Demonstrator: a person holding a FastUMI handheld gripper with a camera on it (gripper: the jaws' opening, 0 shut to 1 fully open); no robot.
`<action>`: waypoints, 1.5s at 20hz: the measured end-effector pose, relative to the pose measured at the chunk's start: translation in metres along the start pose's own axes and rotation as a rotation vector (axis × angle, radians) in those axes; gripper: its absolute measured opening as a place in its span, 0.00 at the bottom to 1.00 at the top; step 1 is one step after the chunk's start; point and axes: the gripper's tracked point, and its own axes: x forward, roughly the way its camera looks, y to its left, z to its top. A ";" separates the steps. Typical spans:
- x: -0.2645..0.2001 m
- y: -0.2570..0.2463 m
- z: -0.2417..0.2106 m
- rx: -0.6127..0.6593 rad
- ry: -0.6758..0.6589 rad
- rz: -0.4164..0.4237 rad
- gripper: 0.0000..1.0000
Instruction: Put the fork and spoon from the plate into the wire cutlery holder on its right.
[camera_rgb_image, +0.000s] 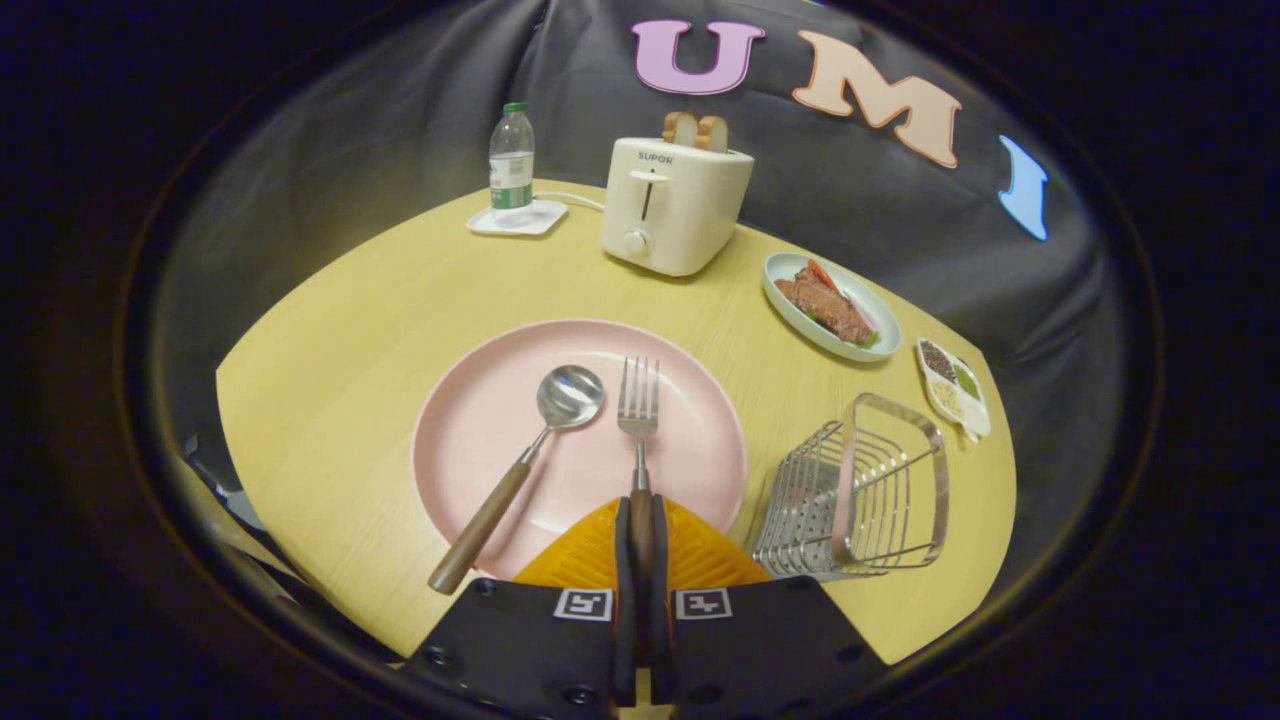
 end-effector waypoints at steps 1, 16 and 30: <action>-0.006 -0.003 0.004 0.002 0.001 0.004 0.09; -0.077 -0.105 0.013 -0.055 0.092 -0.022 0.09; -0.077 -0.132 -0.031 -0.148 0.326 0.042 0.10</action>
